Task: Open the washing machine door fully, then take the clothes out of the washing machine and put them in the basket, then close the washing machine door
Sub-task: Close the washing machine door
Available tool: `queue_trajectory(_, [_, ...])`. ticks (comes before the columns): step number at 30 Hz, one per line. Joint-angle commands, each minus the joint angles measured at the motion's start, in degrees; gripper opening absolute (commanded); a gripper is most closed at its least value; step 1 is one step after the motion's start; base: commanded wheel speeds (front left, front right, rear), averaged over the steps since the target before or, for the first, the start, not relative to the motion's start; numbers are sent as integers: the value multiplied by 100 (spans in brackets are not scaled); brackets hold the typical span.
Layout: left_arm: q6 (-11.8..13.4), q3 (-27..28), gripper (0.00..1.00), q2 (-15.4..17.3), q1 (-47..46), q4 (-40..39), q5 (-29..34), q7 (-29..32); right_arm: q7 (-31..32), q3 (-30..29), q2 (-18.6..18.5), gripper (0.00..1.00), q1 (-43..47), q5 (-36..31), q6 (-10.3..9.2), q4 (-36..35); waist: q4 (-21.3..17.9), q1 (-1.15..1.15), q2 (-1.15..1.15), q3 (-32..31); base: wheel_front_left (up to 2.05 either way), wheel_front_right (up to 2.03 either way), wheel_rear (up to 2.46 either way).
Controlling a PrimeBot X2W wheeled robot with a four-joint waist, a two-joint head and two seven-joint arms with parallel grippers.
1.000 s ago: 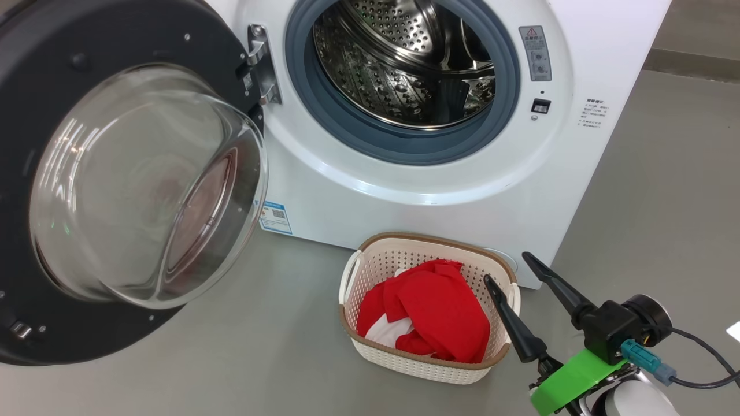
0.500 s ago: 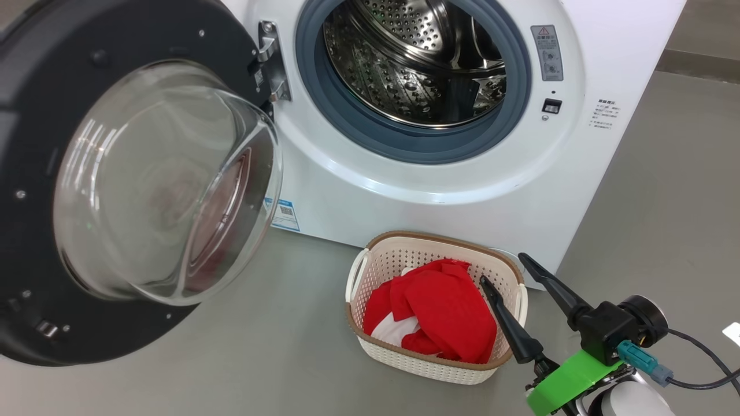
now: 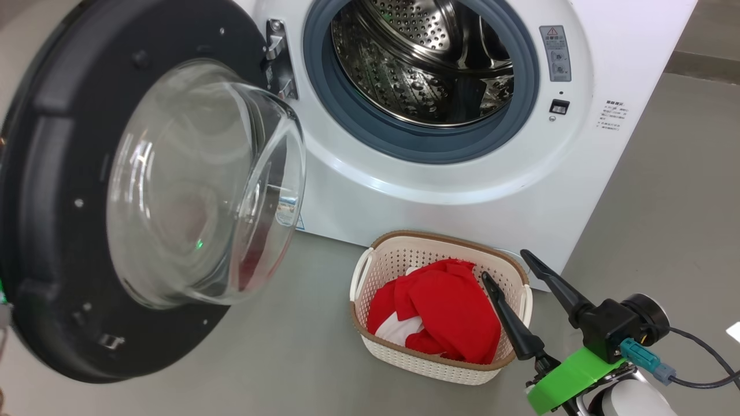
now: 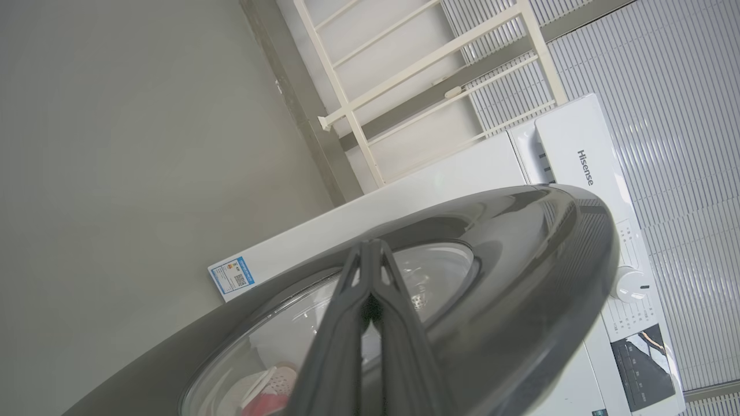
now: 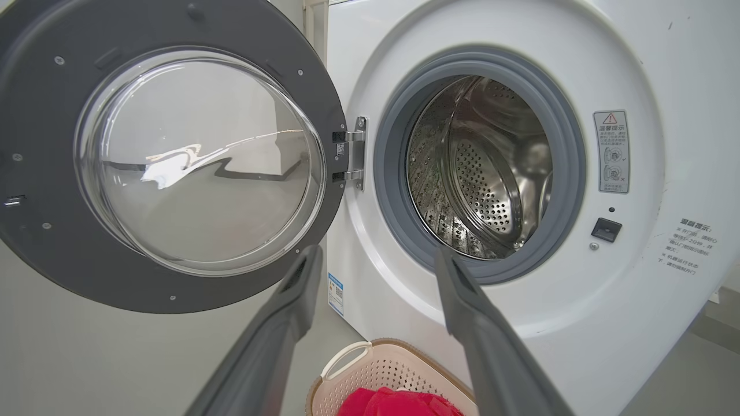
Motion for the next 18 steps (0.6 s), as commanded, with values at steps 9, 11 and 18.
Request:
queue_trajectory(9, [385,191,0,-495,612,-1630,-352,183,-36,83,35,100,-119,-24,26,-149,-50,0,0,12,0,0,0])
queue_trajectory(11, [481,230,0,-636,717,-1955,-437,215,-36,80,40,100,-116,-18,26,-149,-74,0,0,11,0,0,0])
queue_trajectory(18, [816,213,0,-938,1101,-2830,-676,407,-36,38,68,100,-120,-15,26,-155,-170,0,0,31,0,0,0])
